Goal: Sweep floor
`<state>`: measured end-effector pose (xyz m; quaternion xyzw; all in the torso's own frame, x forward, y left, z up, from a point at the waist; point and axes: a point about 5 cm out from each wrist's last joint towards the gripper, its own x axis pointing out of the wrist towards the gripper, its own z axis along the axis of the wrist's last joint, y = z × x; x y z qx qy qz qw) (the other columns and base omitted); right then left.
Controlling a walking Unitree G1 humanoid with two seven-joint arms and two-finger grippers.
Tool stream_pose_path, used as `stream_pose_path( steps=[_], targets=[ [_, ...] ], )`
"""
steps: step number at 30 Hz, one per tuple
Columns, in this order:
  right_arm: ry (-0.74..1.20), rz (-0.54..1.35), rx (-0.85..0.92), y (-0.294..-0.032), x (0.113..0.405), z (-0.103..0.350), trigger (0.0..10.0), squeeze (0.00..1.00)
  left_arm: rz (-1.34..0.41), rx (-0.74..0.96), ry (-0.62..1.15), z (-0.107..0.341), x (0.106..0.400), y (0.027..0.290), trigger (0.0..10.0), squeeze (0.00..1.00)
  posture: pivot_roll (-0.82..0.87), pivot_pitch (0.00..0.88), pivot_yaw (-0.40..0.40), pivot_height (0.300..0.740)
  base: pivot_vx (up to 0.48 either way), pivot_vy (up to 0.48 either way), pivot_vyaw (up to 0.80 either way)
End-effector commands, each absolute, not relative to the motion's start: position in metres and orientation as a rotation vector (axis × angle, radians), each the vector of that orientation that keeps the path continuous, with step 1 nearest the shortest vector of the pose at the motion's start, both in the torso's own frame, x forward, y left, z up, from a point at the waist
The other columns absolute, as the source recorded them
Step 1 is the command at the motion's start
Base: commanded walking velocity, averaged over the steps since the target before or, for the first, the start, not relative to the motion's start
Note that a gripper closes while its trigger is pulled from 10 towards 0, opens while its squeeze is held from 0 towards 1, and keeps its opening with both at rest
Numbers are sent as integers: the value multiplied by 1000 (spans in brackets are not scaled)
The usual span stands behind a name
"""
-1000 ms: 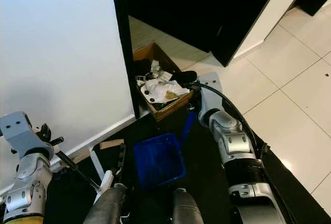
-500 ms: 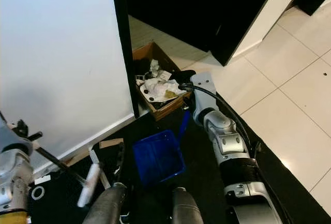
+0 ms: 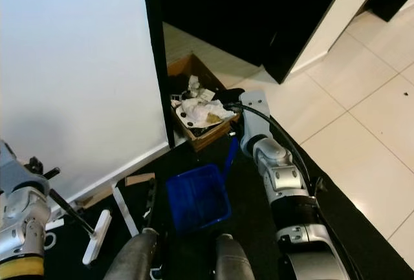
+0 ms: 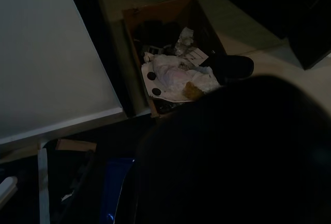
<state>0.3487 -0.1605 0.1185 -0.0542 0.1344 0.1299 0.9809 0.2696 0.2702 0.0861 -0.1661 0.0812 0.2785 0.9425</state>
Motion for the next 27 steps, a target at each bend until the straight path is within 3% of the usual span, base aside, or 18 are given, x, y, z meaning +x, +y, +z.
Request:
stream_pose_path(
  steps=[1,3,5,8,10,17,27],
  targets=[
    [283,269,-92,-158,345,112,10000,0,553,-420,229,70,266,262,10000,0,65,233,-11,740,0,0,0],
    [285,269,-92,-158,345,111,10000,0,545,-438,226,70,268,260,10000,0,65,233,-11,740,0,0,0],
    [294,263,-92,-159,344,108,10000,0,463,-499,219,78,280,240,10000,0,66,234,-9,740,0,0,0],
    [297,261,-92,-158,344,107,10000,0,424,-516,218,82,285,230,10000,0,66,234,-6,740,0,0,0],
    [303,258,-91,-156,343,103,10000,0,314,-534,235,88,290,206,10000,0,64,233,-2,740,0,0,0],
    [326,262,-76,-148,342,95,10000,0,199,-575,271,95,294,171,10000,0,69,233,0,740,0,0,0],
    [322,267,-71,-146,345,97,10000,0,45,-648,280,116,302,136,10000,0,71,230,-3,740,0,0,0]
  ],
)
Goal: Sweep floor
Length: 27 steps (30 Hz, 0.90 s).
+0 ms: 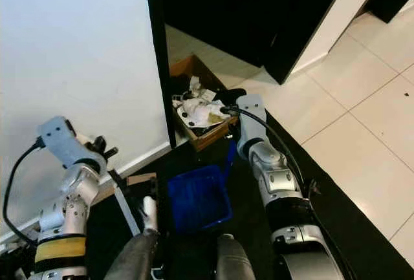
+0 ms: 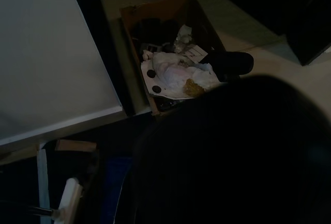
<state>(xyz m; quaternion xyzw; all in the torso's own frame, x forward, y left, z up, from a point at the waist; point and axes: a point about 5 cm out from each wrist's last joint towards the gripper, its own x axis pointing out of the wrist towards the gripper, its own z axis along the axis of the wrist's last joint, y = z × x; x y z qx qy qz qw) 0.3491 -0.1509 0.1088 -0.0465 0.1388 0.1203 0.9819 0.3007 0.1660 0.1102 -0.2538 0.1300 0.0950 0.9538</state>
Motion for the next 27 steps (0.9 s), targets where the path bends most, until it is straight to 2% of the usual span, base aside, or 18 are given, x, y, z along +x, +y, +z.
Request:
stream_pose_path(
  steps=[1,7,15,21,26,27],
  targets=[
    [321,266,-71,-146,345,97,10000,0,16,-653,283,119,301,132,10000,0,72,230,-2,740,0,0,0],
    [322,258,-65,-148,345,95,10000,0,-96,-650,285,132,295,125,10000,0,79,230,0,740,0,0,0],
    [325,257,-62,-147,346,93,10000,0,-130,-640,287,140,292,128,10000,0,89,226,0,740,0,0,0],
    [325,259,-64,-148,346,93,10000,0,-90,-565,243,155,288,155,10000,0,96,222,1,740,0,0,0],
    [330,257,-67,-149,346,91,10000,0,-99,-509,229,165,284,166,10000,0,100,221,0,740,0,0,0],
    [334,256,-69,-150,345,89,10000,0,-101,-446,197,175,280,176,10000,0,110,222,2,740,0,0,0]
  ],
)
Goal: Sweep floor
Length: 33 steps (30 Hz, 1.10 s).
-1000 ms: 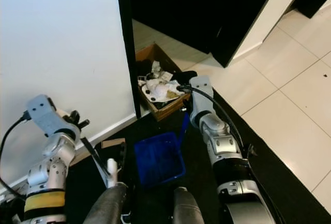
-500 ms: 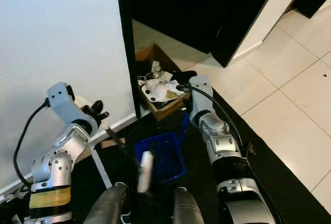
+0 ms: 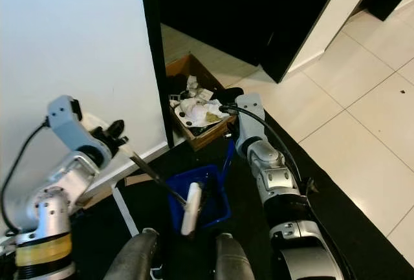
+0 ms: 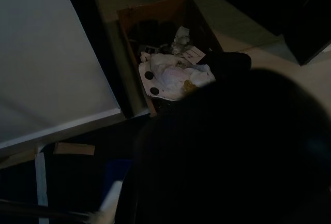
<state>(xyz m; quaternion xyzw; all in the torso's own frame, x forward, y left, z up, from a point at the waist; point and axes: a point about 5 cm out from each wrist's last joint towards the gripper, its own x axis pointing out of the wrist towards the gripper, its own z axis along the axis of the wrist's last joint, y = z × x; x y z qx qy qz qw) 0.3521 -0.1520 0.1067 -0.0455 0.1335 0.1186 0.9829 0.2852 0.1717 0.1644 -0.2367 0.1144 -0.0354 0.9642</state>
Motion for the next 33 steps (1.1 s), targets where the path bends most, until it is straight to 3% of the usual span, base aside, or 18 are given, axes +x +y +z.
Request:
stream_pose_path(
  steps=[1,6,8,15,25,33],
  targets=[
    [334,256,-69,-150,345,89,10000,0,-101,-446,197,175,280,176,10000,0,110,222,2,740,0,0,0],
    [332,249,-68,-153,344,88,10000,0,-43,-302,135,190,275,198,10000,0,114,220,3,740,0,0,0],
    [319,231,-61,-158,344,88,10000,0,54,-224,103,194,272,220,10000,0,116,222,2,740,0,0,0],
    [260,203,-45,-174,344,99,10000,0,249,-187,151,178,263,249,10000,0,109,228,2,740,0,0,0],
    [222,223,-77,-184,346,111,10000,0,320,-98,269,143,250,252,10000,0,102,227,5,740,0,0,0],
    [207,285,-114,-175,345,113,10000,0,408,-167,324,111,244,253,10000,0,96,223,0,740,0,0,0]
  ],
)
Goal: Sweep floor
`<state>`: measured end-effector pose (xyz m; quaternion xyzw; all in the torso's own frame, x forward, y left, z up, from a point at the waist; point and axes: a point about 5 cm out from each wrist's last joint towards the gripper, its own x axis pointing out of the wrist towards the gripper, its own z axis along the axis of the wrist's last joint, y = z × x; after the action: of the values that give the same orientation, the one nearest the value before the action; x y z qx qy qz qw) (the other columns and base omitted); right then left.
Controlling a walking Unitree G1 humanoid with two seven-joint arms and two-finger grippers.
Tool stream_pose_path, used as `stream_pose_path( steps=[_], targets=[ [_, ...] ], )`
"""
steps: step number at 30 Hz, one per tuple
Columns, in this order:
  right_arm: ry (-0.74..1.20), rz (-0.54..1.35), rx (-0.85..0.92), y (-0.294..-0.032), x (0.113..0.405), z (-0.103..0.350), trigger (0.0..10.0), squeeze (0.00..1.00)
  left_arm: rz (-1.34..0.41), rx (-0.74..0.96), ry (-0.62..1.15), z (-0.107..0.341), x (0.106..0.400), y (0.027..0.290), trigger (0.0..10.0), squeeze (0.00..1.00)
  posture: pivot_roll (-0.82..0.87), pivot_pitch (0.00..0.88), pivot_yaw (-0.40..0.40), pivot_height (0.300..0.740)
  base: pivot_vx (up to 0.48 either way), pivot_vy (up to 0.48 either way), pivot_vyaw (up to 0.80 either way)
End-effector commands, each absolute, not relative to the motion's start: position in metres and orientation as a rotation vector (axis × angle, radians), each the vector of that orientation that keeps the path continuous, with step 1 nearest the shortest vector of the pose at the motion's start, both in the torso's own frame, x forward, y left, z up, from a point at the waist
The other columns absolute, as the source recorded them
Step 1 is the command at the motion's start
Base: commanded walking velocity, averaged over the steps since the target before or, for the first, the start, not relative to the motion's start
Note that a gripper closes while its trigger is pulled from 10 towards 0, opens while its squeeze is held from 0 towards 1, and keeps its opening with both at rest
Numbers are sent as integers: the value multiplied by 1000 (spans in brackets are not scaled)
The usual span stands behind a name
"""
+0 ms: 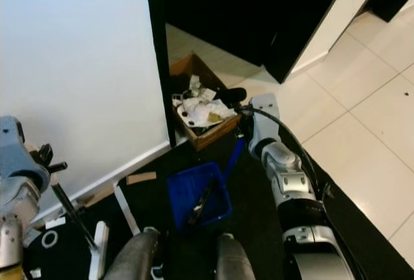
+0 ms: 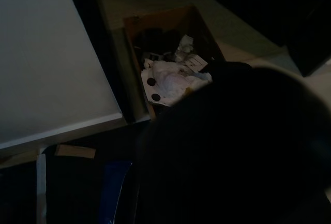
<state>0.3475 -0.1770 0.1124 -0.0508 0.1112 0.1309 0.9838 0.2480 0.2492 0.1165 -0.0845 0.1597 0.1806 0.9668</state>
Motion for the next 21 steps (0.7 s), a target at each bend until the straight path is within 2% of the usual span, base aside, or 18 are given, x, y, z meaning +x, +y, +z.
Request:
stream_pose_path(
  steps=[1,21],
  targets=[
    [195,289,-107,-174,346,114,10000,0,422,-181,324,108,245,253,10000,0,96,223,0,740,0,0,0],
    [141,171,52,-193,348,127,10000,0,428,-146,266,111,253,254,10000,0,86,223,1,740,0,0,0]
  ],
)
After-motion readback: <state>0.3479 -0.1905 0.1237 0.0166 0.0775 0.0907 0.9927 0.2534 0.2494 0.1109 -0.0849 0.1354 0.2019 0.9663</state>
